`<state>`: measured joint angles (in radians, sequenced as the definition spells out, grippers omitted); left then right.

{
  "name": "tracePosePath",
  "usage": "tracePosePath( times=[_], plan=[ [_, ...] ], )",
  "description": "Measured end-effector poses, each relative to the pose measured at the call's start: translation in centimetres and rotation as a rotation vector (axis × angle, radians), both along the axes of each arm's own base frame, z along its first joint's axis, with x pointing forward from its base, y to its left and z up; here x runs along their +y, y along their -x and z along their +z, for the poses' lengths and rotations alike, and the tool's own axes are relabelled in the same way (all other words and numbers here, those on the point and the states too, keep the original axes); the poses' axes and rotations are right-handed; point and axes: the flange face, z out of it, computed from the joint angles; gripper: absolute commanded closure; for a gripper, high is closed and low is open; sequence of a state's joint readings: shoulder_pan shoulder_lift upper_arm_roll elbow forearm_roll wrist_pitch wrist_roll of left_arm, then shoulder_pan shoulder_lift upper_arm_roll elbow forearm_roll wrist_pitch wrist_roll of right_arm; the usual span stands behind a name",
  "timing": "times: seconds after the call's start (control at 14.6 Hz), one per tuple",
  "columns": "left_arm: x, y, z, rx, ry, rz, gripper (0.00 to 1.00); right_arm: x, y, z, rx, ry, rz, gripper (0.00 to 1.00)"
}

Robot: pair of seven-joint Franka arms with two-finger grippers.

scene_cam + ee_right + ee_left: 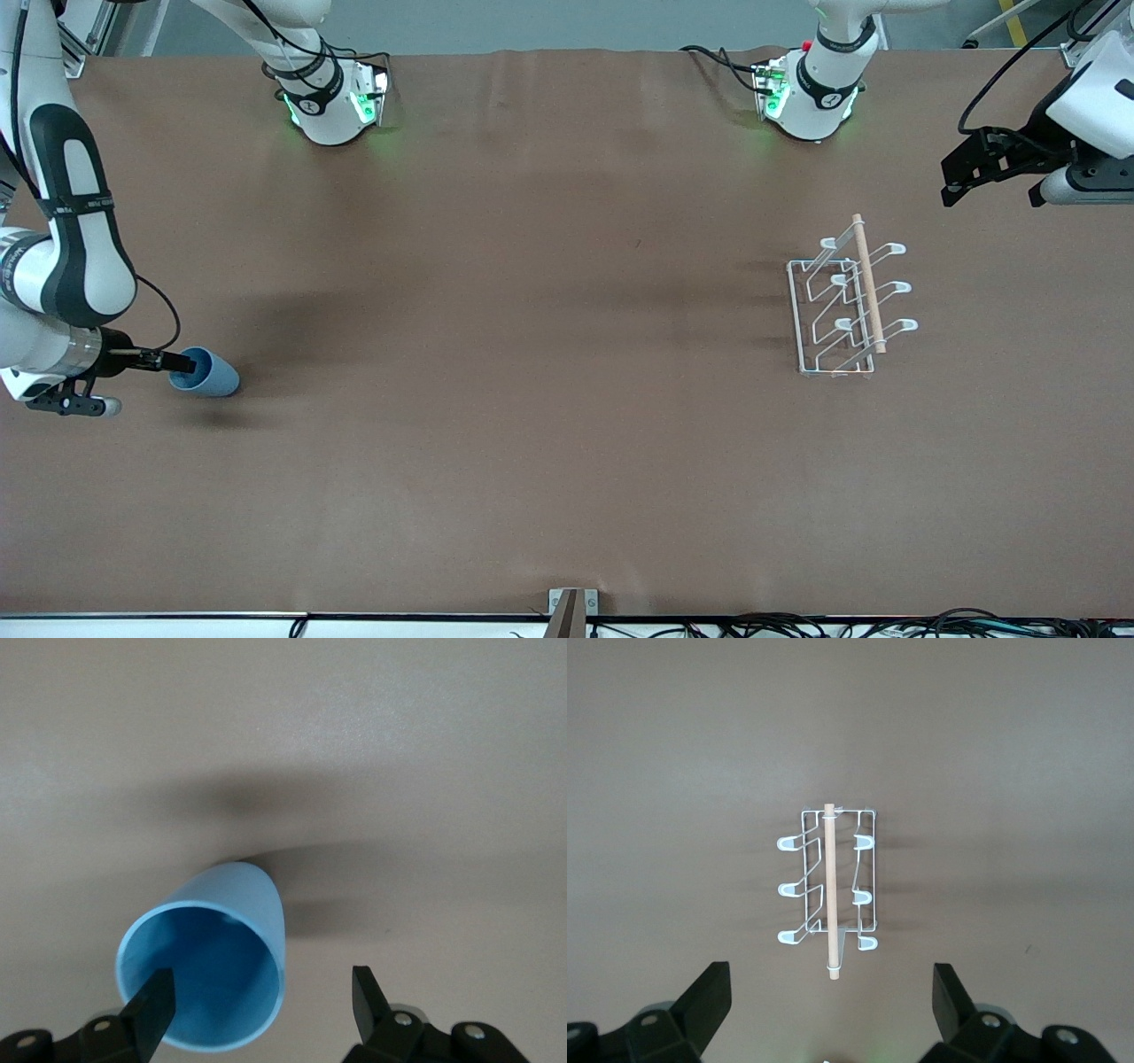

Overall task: Hang cup on cup holder
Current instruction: 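Grasp the blue cup rim with the right gripper and lift it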

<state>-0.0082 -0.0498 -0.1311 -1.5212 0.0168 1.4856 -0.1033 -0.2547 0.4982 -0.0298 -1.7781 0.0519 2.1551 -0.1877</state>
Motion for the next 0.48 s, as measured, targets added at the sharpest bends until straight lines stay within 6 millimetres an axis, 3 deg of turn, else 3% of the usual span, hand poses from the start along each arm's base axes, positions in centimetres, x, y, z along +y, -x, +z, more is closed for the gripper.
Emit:
tracePosePath(
  times=[0.14, 0.34, 0.41, 0.48],
  plan=[
    [0.0, -0.1, -0.1, 0.003, 0.000, 0.000, 0.00, 0.1, 0.7, -1.7, 0.002, 0.001, -0.002, 0.37],
    [0.0, -0.2, -0.3, 0.005, 0.000, 0.000, 0.00, 0.3, 1.2, -2.7, 0.012, -0.002, -0.001, 0.86],
    [0.0, -0.2, -0.3, 0.005, 0.000, 0.000, 0.00, 0.4, 1.2, -2.7, 0.011, -0.002, 0.000, 0.94],
    [0.0, -0.2, -0.3, 0.005, 0.000, 0.000, 0.00, 0.4, 1.1, -2.7, 0.010, -0.001, 0.001, 0.96]
  ],
)
